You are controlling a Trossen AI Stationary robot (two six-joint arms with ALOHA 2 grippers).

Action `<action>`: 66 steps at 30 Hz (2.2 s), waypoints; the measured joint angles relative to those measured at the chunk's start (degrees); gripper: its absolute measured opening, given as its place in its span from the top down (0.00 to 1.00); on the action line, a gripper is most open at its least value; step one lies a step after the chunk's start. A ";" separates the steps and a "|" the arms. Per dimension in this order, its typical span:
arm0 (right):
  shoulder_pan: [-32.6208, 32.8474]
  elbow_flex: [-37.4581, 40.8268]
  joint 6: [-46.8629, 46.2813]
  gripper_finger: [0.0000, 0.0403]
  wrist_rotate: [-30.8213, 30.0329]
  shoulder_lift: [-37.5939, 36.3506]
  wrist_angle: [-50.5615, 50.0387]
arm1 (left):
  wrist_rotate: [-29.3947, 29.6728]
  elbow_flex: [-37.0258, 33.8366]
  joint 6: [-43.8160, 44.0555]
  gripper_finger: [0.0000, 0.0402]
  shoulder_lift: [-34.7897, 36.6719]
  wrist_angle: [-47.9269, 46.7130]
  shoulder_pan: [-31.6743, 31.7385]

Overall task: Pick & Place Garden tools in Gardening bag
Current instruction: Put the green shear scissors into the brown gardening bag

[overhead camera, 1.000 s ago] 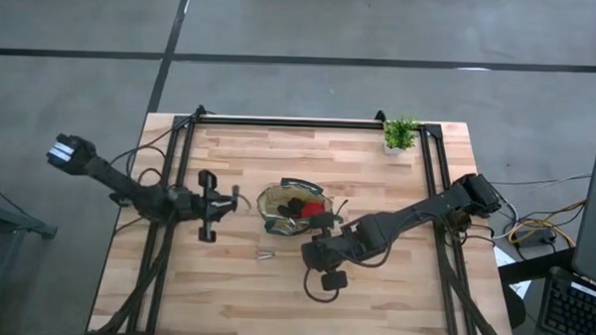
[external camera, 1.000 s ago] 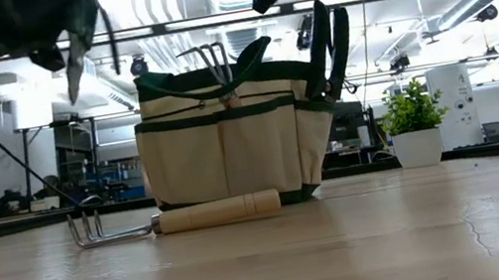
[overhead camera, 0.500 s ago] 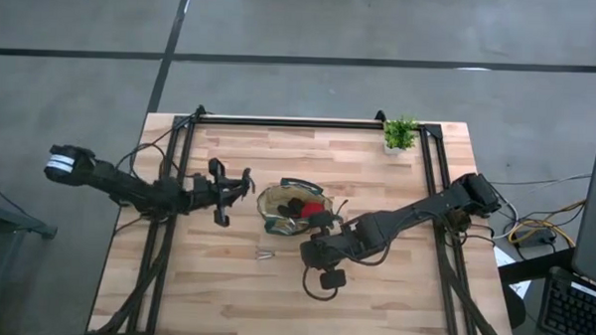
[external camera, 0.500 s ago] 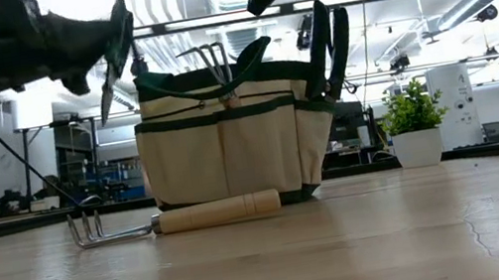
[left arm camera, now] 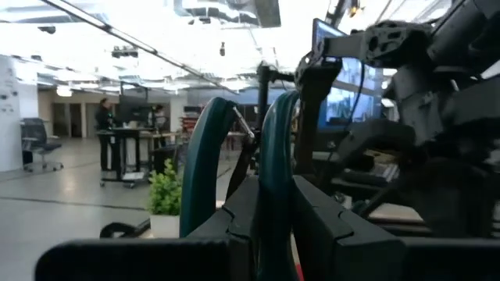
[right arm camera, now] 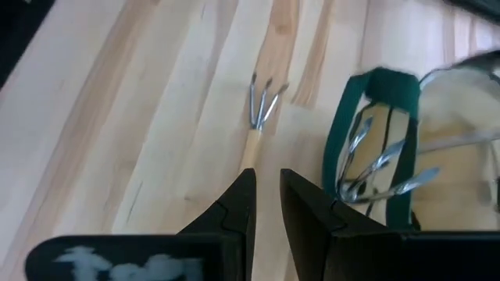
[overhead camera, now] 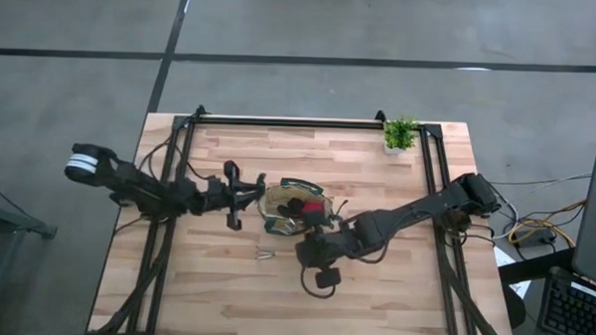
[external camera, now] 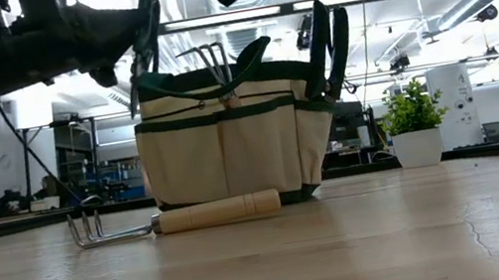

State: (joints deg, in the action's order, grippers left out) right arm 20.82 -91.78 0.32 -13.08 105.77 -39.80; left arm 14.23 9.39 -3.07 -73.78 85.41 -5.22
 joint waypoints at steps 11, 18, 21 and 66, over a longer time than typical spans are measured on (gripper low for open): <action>-1.08 0.01 4.32 0.87 -3.79 -0.28 2.51 | 0.15 1.25 1.07 0.86 -5.80 3.67 0.25; -3.31 -0.12 5.91 0.87 -3.63 -0.80 4.91 | 0.16 2.27 0.17 0.86 -7.81 3.76 0.25; -4.60 -0.76 5.93 0.87 -3.62 -1.63 5.70 | 0.16 2.25 0.15 0.86 -8.00 3.77 0.27; -19.47 -8.45 5.58 0.53 6.06 0.86 14.73 | 0.45 2.55 -1.25 0.86 -7.65 3.56 0.27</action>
State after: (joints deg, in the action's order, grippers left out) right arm 1.34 -100.22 5.90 -7.03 106.63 -25.07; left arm 14.68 11.94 -4.32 -81.43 88.97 -4.95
